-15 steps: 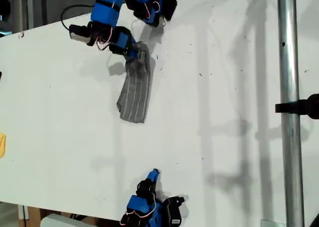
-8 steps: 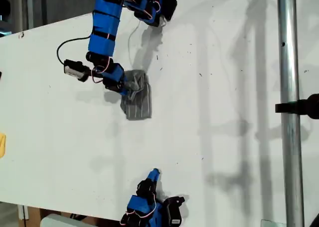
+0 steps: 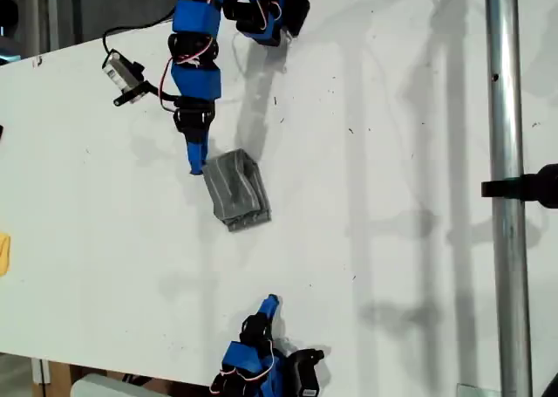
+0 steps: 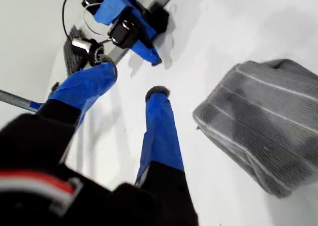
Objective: Grasp corners of a towel and fold twice.
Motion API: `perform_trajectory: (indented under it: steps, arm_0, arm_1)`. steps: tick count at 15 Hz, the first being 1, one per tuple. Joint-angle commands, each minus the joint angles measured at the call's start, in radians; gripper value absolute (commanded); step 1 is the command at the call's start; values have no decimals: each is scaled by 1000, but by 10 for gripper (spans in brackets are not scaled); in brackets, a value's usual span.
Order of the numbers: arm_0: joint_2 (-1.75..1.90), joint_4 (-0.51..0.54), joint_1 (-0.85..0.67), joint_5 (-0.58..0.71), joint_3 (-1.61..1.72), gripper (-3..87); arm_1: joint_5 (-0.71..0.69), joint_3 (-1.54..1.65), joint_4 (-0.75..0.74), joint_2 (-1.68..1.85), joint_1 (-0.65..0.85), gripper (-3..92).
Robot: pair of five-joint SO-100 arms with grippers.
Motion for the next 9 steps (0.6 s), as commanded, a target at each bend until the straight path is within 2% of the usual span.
perform_trajectory:
  steps: [1, 2, 3, 4, 6, 7, 8, 9]
  arm_0:
    - [8, 14, 8, 41, 6, 10]
    - [8, 14, 8, 153, 6, 10]
    - [8, 14, 8, 342, 6, 9]
    - [6, 8, 9, 465, 6, 6]
    - [6, 8, 9, 456, 8, 4]
    - [6, 8, 9, 456, 8, 4]
    - [6, 8, 8, 456, 8, 3]
    - [6, 8, 8, 456, 8, 3]
  arm_1:
    - [35, 285, 247, 591, 21, 96]
    - [38, 337, 434, 782, 21, 70]
    - [43, 380, 584, 931, 17, 46]
    - [49, 360, 689, 919, 8, 29]
    - [78, 442, 752, 928, -15, -3]
    - [153, 514, 787, 930, -21, -2]
    - [290, 578, 824, 930, -61, -3]
    - [460, 568, 957, 928, -101, -2]
